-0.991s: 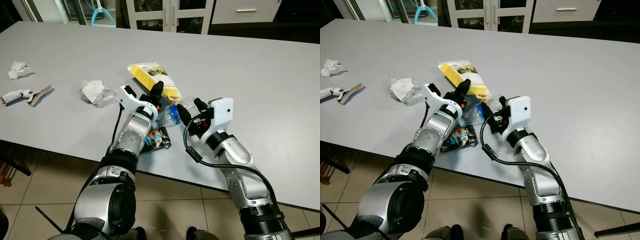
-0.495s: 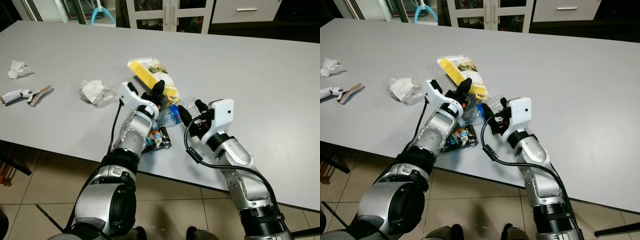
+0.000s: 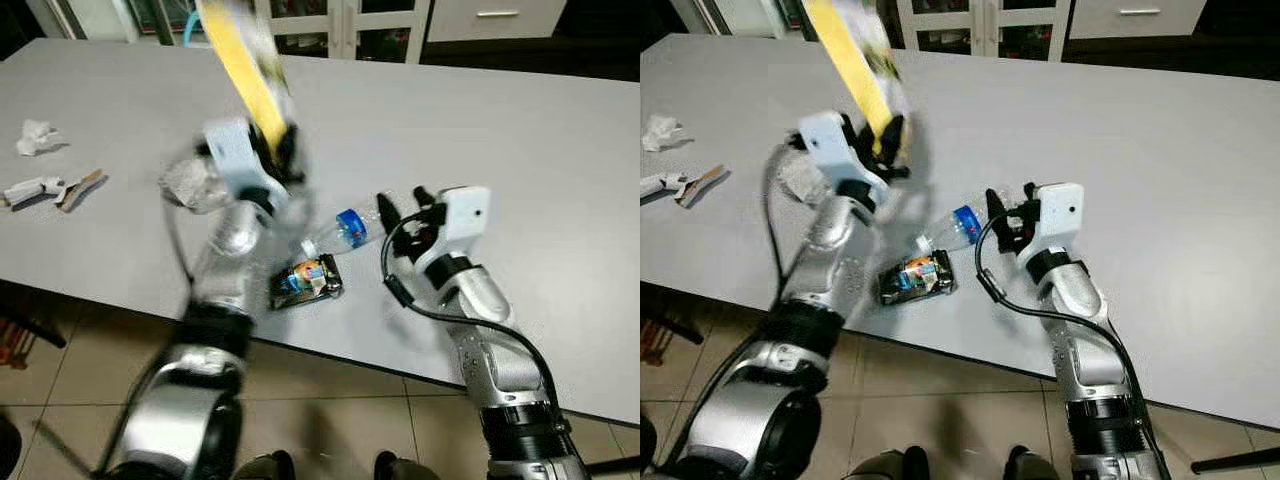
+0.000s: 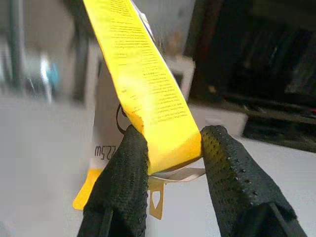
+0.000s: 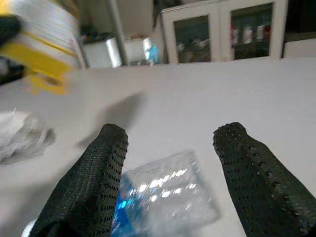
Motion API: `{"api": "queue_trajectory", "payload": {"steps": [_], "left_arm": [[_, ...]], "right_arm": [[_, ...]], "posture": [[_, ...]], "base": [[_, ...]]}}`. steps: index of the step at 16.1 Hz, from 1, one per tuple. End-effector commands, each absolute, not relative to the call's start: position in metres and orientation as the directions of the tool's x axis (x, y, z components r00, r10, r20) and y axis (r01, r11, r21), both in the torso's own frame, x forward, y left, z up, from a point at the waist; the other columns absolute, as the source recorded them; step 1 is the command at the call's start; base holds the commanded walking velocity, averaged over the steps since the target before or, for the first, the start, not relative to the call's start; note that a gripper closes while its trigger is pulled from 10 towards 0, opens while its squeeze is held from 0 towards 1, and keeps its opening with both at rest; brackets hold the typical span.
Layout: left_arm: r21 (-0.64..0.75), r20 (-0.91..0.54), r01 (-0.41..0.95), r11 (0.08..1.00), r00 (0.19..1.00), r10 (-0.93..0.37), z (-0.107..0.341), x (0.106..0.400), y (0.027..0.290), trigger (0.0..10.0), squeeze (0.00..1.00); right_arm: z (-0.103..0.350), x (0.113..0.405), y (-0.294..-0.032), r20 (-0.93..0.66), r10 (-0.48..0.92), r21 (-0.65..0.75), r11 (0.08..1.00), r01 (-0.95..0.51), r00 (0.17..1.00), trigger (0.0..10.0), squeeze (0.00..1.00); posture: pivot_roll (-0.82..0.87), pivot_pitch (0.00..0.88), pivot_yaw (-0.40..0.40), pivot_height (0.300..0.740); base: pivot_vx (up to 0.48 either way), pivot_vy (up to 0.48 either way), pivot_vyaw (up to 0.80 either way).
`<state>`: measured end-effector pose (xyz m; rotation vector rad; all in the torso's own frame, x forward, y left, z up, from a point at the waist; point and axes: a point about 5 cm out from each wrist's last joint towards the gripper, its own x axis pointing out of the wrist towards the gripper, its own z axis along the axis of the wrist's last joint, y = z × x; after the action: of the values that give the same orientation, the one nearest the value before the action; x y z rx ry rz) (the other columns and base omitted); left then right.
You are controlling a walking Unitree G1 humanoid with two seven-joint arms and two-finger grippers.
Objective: Picking trash to rubbish bin
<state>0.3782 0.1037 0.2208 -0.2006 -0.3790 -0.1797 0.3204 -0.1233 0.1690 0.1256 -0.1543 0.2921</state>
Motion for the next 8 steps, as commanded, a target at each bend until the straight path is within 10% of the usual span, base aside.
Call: {"api": "queue_trajectory", "payload": {"steps": [1,8], "left_arm": [[-0.102,0.401,0.21,0.972,0.903,-0.153,0.221,0.374,0.099,10.0,0.0],[0.281,0.374,0.162,0.946,0.889,-0.263,0.19,0.34,0.11,10.0,0.0]], "right_arm": [[0.175,0.323,-0.124,0.196,0.249,0.104,0.957,-0.272,0.948,10.0,0.0],[0.191,0.326,-0.153,0.282,0.027,0.119,0.991,-0.063,0.959,10.0,0.0]], "posture": [[-0.13,0.133,0.099,0.74],[-0.12,0.11,0.109,0.74]], "base": [[0.0,0.0,0.0],[0.0,0.0,0.0]]}}
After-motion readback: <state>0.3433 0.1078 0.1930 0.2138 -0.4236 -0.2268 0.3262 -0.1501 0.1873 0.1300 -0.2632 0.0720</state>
